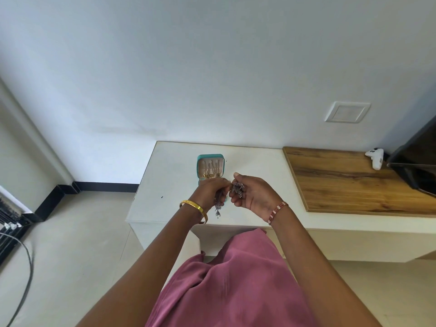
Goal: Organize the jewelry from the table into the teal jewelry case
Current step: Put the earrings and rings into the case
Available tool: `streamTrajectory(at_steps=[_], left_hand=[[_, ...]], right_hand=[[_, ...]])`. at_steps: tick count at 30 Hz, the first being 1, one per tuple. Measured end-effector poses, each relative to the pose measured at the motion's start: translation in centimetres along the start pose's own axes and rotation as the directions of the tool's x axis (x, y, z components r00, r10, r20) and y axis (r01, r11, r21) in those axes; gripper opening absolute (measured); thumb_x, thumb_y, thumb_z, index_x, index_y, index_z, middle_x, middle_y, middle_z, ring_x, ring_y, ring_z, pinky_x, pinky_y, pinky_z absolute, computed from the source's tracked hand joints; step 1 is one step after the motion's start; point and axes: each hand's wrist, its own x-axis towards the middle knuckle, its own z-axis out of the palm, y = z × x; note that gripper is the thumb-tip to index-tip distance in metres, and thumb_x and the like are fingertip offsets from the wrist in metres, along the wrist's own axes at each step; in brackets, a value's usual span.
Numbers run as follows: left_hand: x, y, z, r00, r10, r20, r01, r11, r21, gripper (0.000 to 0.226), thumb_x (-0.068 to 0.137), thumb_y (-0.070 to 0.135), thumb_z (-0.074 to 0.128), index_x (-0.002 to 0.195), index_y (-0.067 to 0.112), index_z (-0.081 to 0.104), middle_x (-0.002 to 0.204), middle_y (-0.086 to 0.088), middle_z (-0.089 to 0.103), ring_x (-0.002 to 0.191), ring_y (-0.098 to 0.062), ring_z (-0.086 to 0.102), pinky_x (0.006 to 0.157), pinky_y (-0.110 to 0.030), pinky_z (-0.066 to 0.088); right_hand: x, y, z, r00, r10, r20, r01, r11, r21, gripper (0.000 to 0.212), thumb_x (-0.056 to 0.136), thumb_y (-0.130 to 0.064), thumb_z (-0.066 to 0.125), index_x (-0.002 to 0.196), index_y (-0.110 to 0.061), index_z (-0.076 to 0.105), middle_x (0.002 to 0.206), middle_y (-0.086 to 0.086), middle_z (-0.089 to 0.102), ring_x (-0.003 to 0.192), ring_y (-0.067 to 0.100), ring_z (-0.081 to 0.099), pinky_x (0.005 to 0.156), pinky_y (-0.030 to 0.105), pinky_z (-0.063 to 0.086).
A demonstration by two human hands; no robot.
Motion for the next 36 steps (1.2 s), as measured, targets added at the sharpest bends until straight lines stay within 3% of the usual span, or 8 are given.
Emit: streamTrajectory(at_steps=[4, 8, 11, 14, 17, 20, 30, 36], left_hand=[[-0.4, 0.4, 0.2, 0.995, 0.036, -0.096, -0.026, 0.994, 0.108, 0.029, 0.088, 0.009, 0.050, 0.060, 0.011, 0.056, 0.047, 0.001, 0.054, 0.043, -0.007, 0.048, 0.051, -0.019, 0.040], [-0.2, 0.2, 0.0, 0.982, 0.146, -0.117, -0.089, 0.914, 0.395, 0.013, 0.088, 0.010, 0.054, 0.089, 0.004, 0.066, 0.063, 0.000, 0.060, 0.045, 0.001, 0.055, 0.059, -0.014, 0.047], [-0.2, -0.1, -0.3, 0.971, 0.203, -0.124, -0.120, 0.869, 0.480, 0.010, 0.086, 0.007, 0.058, 0.092, 0.007, 0.065, 0.059, 0.005, 0.062, 0.043, 0.006, 0.056, 0.063, -0.013, 0.049], [-0.5, -0.1, -0.3, 0.973, 0.186, -0.136, -0.124, 0.919, 0.375, 0.010, 0.084, 0.001, 0.059, 0.090, 0.008, 0.064, 0.046, 0.013, 0.063, 0.046, 0.003, 0.060, 0.066, -0.018, 0.053], [-1.1, 0.1, -0.3, 0.983, 0.126, -0.133, -0.093, 0.968, 0.232, 0.012, 0.086, 0.001, 0.057, 0.091, 0.009, 0.063, 0.047, 0.013, 0.064, 0.048, 0.001, 0.062, 0.057, -0.011, 0.052], [-1.4, 0.1, -0.3, 0.993, 0.061, -0.102, -0.052, 0.995, 0.089, 0.011, 0.090, 0.007, 0.053, 0.093, 0.009, 0.063, 0.052, 0.009, 0.067, 0.052, -0.002, 0.065, 0.056, -0.012, 0.053], [-1.4, 0.3, -0.1, 0.986, 0.014, -0.168, 0.010, 0.990, 0.140, 0.023, 0.093, 0.014, 0.048, 0.077, 0.007, 0.064, 0.046, 0.006, 0.064, 0.045, -0.004, 0.062, 0.054, -0.015, 0.053], [-1.4, 0.3, -0.2, 0.961, -0.168, -0.221, 0.137, 0.979, -0.149, 0.012, 0.084, 0.003, 0.056, 0.074, 0.006, 0.060, 0.051, -0.001, 0.067, 0.047, -0.014, 0.065, 0.053, -0.023, 0.055]], right_hand=[[-0.2, 0.5, -0.1, 0.994, 0.077, 0.081, -0.090, 0.982, 0.168, 0.019, 0.090, -0.013, 0.049, 0.077, -0.003, 0.059, 0.059, 0.009, 0.065, 0.048, 0.016, 0.059, 0.049, 0.021, 0.050], [-0.3, 0.7, -0.5, 0.998, 0.047, 0.030, -0.051, 0.984, 0.170, 0.018, 0.084, 0.009, 0.046, 0.073, -0.003, 0.056, 0.058, 0.013, 0.064, 0.049, 0.019, 0.061, 0.050, 0.022, 0.054], [-0.1, 0.8, -0.7, 0.999, 0.010, -0.033, -0.006, 0.993, 0.119, 0.021, 0.082, 0.013, 0.047, 0.073, -0.003, 0.056, 0.055, 0.011, 0.063, 0.047, 0.019, 0.059, 0.048, 0.022, 0.053], [-0.1, 0.7, -0.7, 0.995, -0.042, -0.090, 0.040, 0.999, -0.025, 0.018, 0.082, 0.011, 0.049, 0.076, -0.003, 0.060, 0.052, 0.009, 0.061, 0.044, 0.017, 0.055, 0.045, 0.021, 0.049], [-0.2, 0.6, -0.5, 0.987, -0.094, -0.133, 0.068, 0.979, -0.190, 0.019, 0.084, 0.007, 0.049, 0.076, -0.004, 0.061, 0.058, 0.012, 0.056, 0.045, 0.018, 0.051, 0.042, 0.020, 0.044], [-0.2, 0.5, -0.1, 0.984, -0.108, -0.142, 0.063, 0.956, -0.285, 0.019, 0.086, 0.003, 0.048, 0.073, -0.006, 0.058, 0.059, 0.012, 0.054, 0.048, 0.019, 0.049, 0.043, 0.020, 0.043], [-0.1, 0.5, 0.5, 0.985, -0.092, -0.147, 0.053, 0.966, -0.252, 0.025, 0.088, -0.005, 0.051, 0.063, -0.005, 0.057, 0.061, 0.012, 0.054, 0.047, 0.018, 0.049, 0.043, 0.021, 0.042], [-0.2, 0.7, 0.2, 0.977, -0.123, -0.175, 0.067, 0.953, -0.296, 0.018, 0.085, -0.004, 0.057, 0.068, -0.004, 0.063, 0.066, 0.012, 0.060, 0.048, 0.018, 0.051, 0.046, 0.022, 0.044]])
